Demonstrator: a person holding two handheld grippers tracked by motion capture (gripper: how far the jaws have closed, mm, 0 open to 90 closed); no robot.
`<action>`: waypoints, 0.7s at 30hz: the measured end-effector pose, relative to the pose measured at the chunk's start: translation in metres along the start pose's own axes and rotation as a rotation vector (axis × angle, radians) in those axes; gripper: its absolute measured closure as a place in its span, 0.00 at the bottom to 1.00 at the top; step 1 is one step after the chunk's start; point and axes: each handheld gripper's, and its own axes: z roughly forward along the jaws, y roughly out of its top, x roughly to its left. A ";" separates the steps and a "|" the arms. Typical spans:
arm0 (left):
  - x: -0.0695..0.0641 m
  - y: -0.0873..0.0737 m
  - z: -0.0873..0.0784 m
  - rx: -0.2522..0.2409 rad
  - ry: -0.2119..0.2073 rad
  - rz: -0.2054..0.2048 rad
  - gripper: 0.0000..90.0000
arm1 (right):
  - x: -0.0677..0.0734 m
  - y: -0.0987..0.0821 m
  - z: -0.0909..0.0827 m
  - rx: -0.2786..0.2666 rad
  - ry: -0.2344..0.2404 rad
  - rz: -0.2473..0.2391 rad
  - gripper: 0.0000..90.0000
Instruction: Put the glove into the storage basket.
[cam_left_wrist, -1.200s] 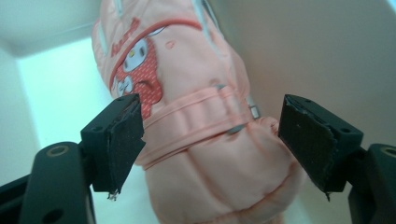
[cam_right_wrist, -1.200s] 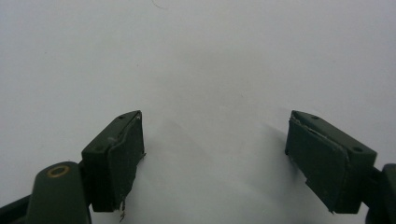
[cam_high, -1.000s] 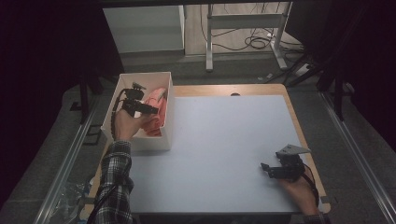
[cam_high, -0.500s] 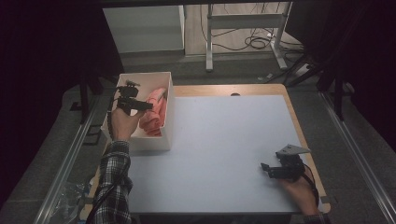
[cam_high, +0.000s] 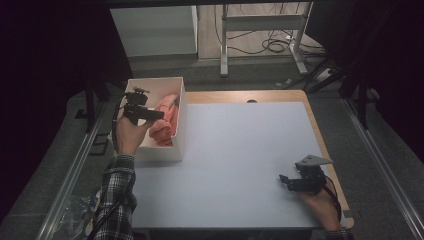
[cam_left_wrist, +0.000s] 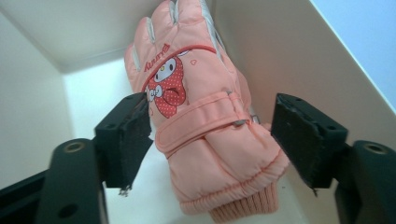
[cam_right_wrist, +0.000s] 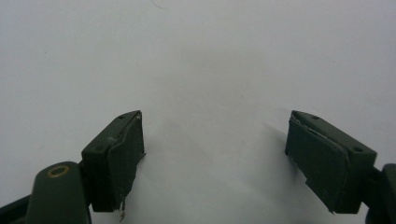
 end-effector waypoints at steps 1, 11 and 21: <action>0.000 0.000 -0.001 0.001 0.000 0.007 0.28 | 0.000 0.000 0.000 0.000 -0.001 0.000 0.22; -0.006 -0.016 -0.021 -0.037 -0.014 0.044 0.14 | 0.000 0.000 0.000 0.000 -0.001 -0.001 0.22; -0.022 -0.049 -0.045 -0.090 -0.065 0.082 0.05 | 0.000 0.000 0.000 0.002 -0.002 -0.002 0.22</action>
